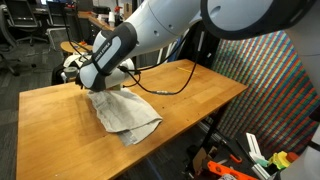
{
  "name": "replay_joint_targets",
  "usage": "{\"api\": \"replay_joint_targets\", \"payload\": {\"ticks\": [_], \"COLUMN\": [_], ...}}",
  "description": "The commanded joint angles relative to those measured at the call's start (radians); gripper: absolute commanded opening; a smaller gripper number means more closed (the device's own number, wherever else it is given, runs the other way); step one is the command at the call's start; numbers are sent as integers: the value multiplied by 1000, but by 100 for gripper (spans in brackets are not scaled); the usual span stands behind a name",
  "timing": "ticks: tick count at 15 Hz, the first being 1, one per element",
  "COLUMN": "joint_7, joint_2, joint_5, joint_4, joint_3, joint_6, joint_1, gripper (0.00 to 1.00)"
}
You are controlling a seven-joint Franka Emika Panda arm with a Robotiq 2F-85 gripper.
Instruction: Fold the towel in half
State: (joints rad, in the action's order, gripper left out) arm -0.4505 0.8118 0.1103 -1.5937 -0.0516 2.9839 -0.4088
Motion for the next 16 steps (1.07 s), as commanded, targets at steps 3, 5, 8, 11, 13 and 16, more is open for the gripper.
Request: {"api": "replay_joint_targets", "payload": {"ticks": [3, 5, 8, 11, 13, 16], "joint_7": [7, 7, 1, -16, -65, -134], "joint_2": [16, 8, 10, 22, 39, 69], "joint_5": [25, 24, 19, 12, -11, 0], "joint_4": [54, 55, 70, 89, 108, 138], "joint_3": [18, 18, -1, -58, -152, -319], "joint_6": [47, 66, 90, 122, 153, 133], "joint_1": [1, -9, -33, -82, -149, -260], "gripper": [100, 100, 100, 100, 100, 100]}}
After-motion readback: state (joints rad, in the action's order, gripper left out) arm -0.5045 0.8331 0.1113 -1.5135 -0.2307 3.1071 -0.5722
